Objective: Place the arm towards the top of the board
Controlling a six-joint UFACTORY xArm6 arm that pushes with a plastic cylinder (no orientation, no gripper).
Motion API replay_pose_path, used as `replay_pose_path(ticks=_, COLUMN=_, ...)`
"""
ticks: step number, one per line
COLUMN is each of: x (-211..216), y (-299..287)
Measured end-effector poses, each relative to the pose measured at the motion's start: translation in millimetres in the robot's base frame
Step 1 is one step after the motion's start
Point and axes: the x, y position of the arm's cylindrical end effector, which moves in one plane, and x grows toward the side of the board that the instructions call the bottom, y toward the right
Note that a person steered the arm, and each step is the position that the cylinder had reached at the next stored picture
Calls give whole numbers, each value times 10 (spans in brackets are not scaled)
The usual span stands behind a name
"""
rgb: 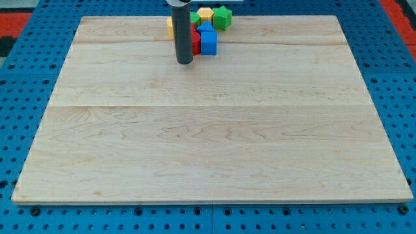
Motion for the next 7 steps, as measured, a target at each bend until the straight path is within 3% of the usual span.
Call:
replay_pose_path(ticks=1, x=393, y=-129)
replay_pose_path(ticks=2, x=587, y=-914)
replay_pose_path(ticks=3, x=93, y=-1784)
replay_pose_path(ticks=4, x=-867, y=-2298)
replay_pose_path(ticks=5, x=-1375, y=-2104)
replay_pose_path(ticks=7, x=-1382, y=-1848)
